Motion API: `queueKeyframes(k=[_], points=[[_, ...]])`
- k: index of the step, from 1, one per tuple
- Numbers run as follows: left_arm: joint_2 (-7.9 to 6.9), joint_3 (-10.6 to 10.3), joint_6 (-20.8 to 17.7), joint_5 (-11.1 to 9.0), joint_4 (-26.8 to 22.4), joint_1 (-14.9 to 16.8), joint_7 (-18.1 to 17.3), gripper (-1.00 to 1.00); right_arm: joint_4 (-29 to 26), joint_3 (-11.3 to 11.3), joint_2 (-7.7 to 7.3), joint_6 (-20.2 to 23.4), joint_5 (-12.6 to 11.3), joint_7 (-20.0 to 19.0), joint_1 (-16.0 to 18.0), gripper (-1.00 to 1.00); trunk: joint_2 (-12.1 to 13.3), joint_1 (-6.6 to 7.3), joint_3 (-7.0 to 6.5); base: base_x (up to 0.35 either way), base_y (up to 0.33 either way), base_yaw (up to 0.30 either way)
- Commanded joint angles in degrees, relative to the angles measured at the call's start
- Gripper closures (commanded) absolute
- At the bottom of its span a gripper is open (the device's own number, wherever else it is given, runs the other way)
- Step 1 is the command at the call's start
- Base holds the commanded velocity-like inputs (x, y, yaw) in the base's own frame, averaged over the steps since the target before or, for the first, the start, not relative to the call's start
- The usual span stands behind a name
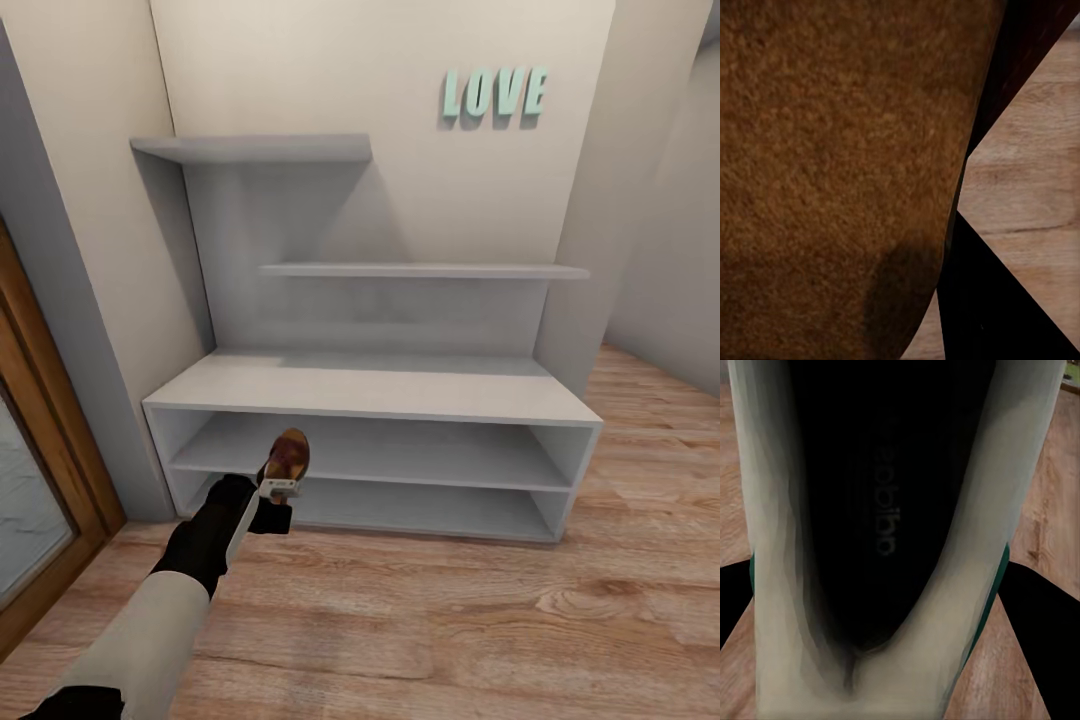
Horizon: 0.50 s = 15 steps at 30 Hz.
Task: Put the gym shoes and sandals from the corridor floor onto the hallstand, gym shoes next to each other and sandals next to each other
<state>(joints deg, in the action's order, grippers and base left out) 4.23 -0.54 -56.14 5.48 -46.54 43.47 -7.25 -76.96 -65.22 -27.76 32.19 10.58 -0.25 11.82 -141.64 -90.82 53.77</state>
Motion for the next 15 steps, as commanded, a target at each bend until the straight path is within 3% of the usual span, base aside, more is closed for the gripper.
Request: queueKeyframes(k=[1,6,15], points=[[0.0,-0.03,-0.22,0.76,-0.02,0.03,-0.67,1.0,-0.05,0.0,-0.01,0.31,0.3,-0.01,0.04,1.0,-0.03,0.01,0.08,0.0,0.0,0.0],[-0.01,-0.04,-0.2,0.76,0.11,0.04,-0.73,1.0,-0.04,0.0,-0.01,0.33,0.32,-0.01,0.04,1.0,-1.6,-0.85,1.12,0.0,0.0,0.001],[-0.01,0.01,-0.03,0.76,0.22,-0.03,-0.8,1.0,-0.03,0.0,-0.01,0.33,0.32,-0.01,0.04,1.0,-1.72,-1.08,3.94,0.0,0.0,0.078]])
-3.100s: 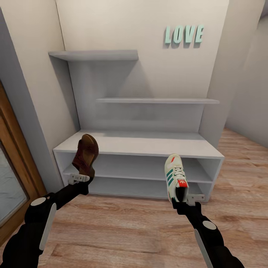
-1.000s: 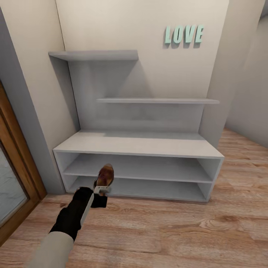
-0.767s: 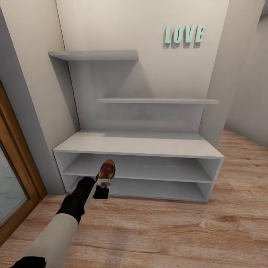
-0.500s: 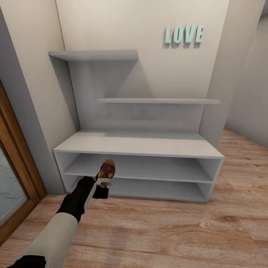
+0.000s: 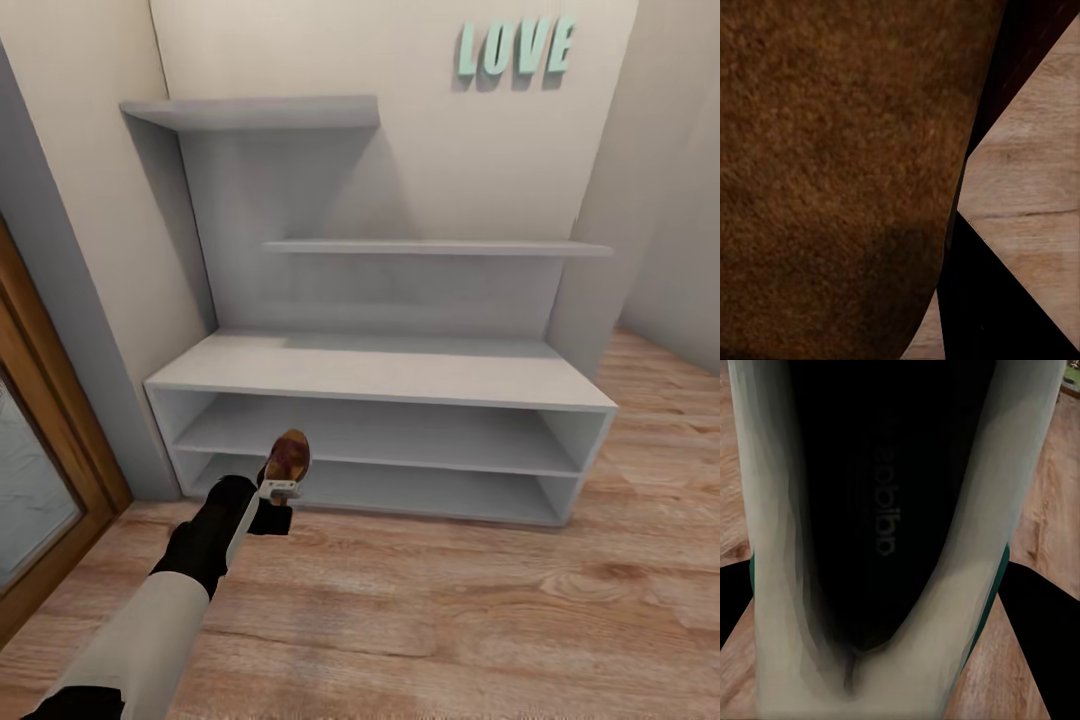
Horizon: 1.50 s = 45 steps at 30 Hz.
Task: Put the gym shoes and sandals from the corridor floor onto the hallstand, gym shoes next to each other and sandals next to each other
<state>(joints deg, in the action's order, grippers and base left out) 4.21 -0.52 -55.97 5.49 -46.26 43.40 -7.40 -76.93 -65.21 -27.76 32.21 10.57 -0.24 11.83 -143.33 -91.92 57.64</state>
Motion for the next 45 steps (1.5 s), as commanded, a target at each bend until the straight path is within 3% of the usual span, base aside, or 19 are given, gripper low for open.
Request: queueKeyframes(k=[1,5,9,17,22,35,45], points=[[-0.01,-0.01,-0.11,0.75,-0.02,0.03,-0.71,1.0,-0.06,-0.01,-0.01,0.31,0.32,-0.01,0.04,1.0,-0.05,-0.01,0.38,0.0,0.0,0.102],[-0.02,-0.01,0.96,0.83,1.08,0.02,-0.77,1.0,-0.06,-0.01,-0.01,0.31,0.32,0.0,0.04,1.0,-0.1,-0.11,1.64,0.0,0.0,0.103],[0.13,-0.05,5.55,0.78,2.03,0.02,-0.78,1.0,-0.06,-0.01,-0.01,0.31,0.32,0.02,0.04,1.0,-0.15,-0.22,2.9,0.0,0.0,0.103],[0.18,-0.1,10.05,0.59,2.48,0.02,-0.78,1.0,-0.06,0.05,0.05,0.31,0.36,0.06,0.04,1.0,-0.26,-0.42,5.34,0.0,0.0,0.102],[0.24,-0.17,14.32,0.66,5.39,0.02,-0.78,1.0,-0.07,0.14,0.07,0.31,0.41,0.07,0.04,1.0,-0.33,-0.55,6.55,0.0,0.0,0.032],[0.59,-0.19,20.21,0.6,5.96,-0.26,-0.79,1.0,-0.07,0.25,0.07,0.31,0.41,0.07,0.04,1.0,-0.33,-0.55,6.56,0.021,-0.017,0.001],[0.71,-0.19,20.98,0.58,6.01,-0.33,-0.81,1.0,-0.06,0.34,0.07,0.28,0.41,0.07,0.04,1.0,-0.33,-0.55,6.56,0.222,-0.228,0.0]])
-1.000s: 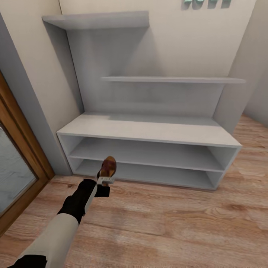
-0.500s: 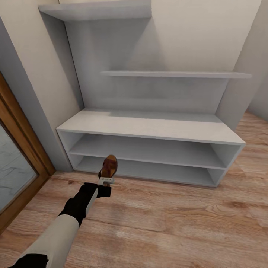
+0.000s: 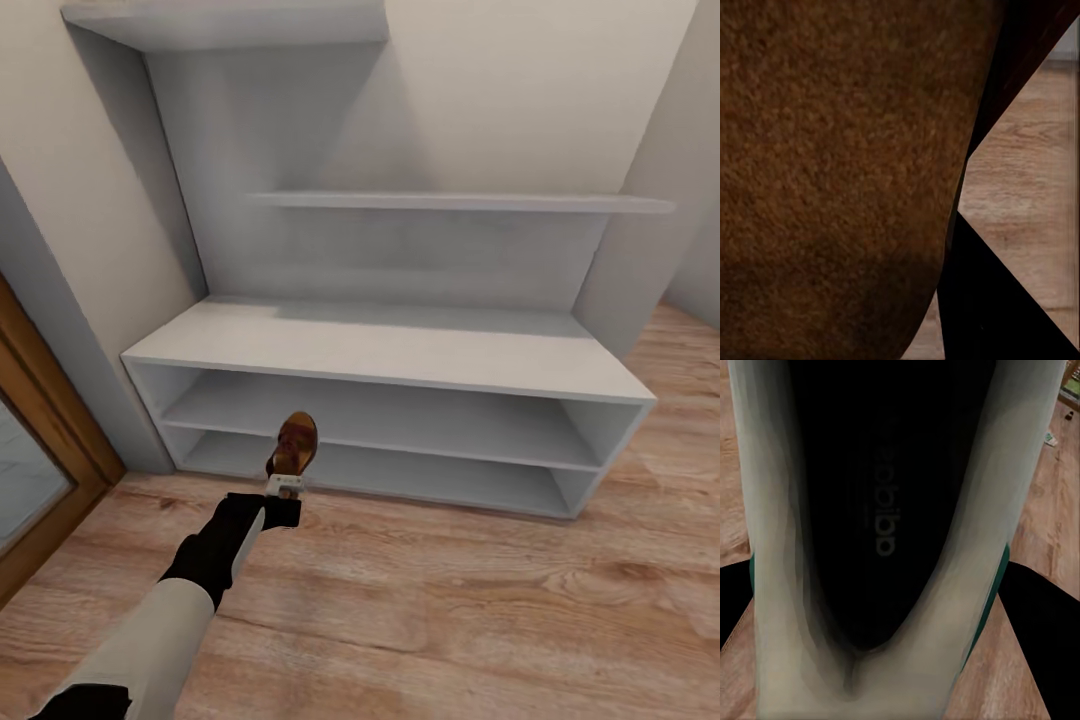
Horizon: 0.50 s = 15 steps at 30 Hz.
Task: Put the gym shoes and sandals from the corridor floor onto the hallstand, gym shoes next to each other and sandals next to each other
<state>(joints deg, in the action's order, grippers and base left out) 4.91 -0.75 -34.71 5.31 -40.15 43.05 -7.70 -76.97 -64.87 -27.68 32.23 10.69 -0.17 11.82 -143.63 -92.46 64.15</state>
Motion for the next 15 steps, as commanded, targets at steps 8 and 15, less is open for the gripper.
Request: queueKeyframes(k=[8,15], points=[[0.0,0.04,-0.27,0.75,-0.1,0.02,-0.52,1.0,-0.02,0.01,0.0,0.29,0.3,0.0,0.04,1.0,-0.02,-0.01,0.05,0.235,-0.303,0.0],[-0.05,0.04,-0.27,0.74,-0.1,0.02,-0.5,1.0,-0.02,-0.04,0.0,0.21,0.3,0.01,0.04,1.0,-0.02,-0.01,0.05,0.234,-0.32,0.0]])
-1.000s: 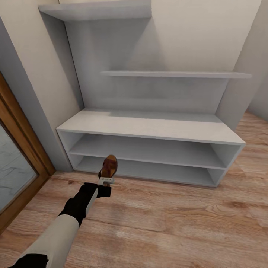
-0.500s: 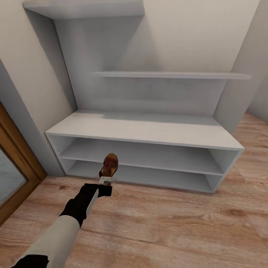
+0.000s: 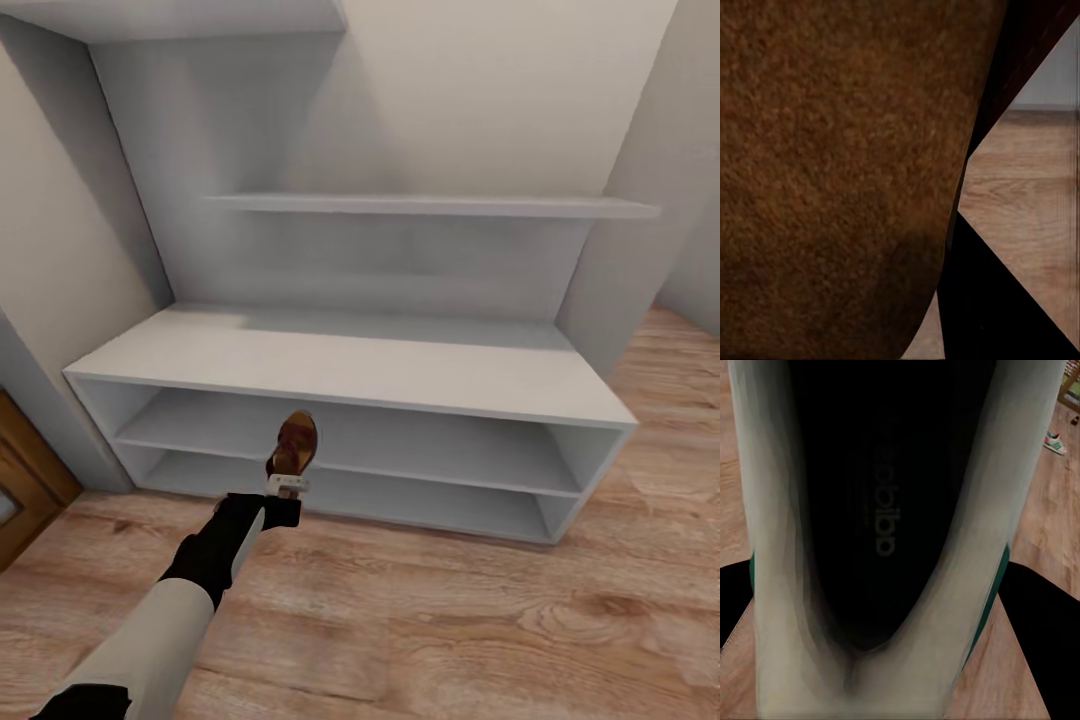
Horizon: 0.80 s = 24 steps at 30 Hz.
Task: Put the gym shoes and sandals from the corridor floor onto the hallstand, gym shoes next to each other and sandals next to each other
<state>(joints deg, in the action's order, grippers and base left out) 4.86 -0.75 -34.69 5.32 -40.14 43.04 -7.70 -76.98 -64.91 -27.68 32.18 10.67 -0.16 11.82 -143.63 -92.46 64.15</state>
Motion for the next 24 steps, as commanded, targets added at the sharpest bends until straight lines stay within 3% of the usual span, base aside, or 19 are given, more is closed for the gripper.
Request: queueKeyframes(k=[1,12,24], points=[[0.0,0.05,-0.29,0.74,-0.11,0.02,-0.5,1.0,-0.01,0.0,0.0,0.26,0.31,0.01,0.04,1.0,-0.02,-0.01,0.05,0.242,-0.313,0.0],[-0.02,0.28,-0.29,0.6,-0.18,0.02,-0.49,1.0,-0.02,-0.04,0.0,0.25,0.31,0.05,0.04,1.0,-0.02,-0.01,0.05,0.295,-0.216,0.0],[-0.11,0.39,-0.29,0.57,-0.18,0.02,-0.49,1.0,-0.01,0.0,0.0,0.25,0.31,0.05,0.04,1.0,-0.02,-0.01,0.05,0.26,0.185,0.0]])
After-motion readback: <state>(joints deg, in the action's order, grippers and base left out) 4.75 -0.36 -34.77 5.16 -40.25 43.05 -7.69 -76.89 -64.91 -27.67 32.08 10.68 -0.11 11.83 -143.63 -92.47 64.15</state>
